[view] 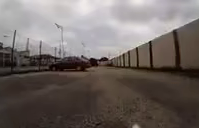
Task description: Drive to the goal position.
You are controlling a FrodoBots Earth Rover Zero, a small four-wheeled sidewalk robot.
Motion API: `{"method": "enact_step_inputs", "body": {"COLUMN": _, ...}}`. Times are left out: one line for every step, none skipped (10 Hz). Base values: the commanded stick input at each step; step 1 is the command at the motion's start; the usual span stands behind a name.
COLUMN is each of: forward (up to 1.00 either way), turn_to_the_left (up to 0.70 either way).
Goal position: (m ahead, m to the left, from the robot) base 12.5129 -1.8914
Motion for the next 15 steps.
{"method": "enact_step_inputs", "body": {"forward": 1.00, "turn_to_the_left": 0.00}}
{"method": "enact_step_inputs", "body": {"forward": 1.00, "turn_to_the_left": 0.00}}
{"method": "enact_step_inputs", "body": {"forward": 1.00, "turn_to_the_left": 0.00}}
{"method": "enact_step_inputs", "body": {"forward": 1.00, "turn_to_the_left": 0.00}}
{"method": "enact_step_inputs", "body": {"forward": 1.00, "turn_to_the_left": 0.00}}
{"method": "enact_step_inputs", "body": {"forward": 1.00, "turn_to_the_left": 0.00}}
{"method": "enact_step_inputs", "body": {"forward": 1.00, "turn_to_the_left": 0.00}}
{"method": "enact_step_inputs", "body": {"forward": 1.00, "turn_to_the_left": 0.00}}
{"method": "enact_step_inputs", "body": {"forward": 1.00, "turn_to_the_left": 0.00}}
{"method": "enact_step_inputs", "body": {"forward": 1.00, "turn_to_the_left": 0.00}}
{"method": "enact_step_inputs", "body": {"forward": 1.00, "turn_to_the_left": 0.00}}
{"method": "enact_step_inputs", "body": {"forward": 1.00, "turn_to_the_left": 0.00}}
{"method": "enact_step_inputs", "body": {"forward": 1.00, "turn_to_the_left": 0.00}}
{"method": "enact_step_inputs", "body": {"forward": 1.00, "turn_to_the_left": 0.00}}
{"method": "enact_step_inputs", "body": {"forward": 1.00, "turn_to_the_left": 0.00}}
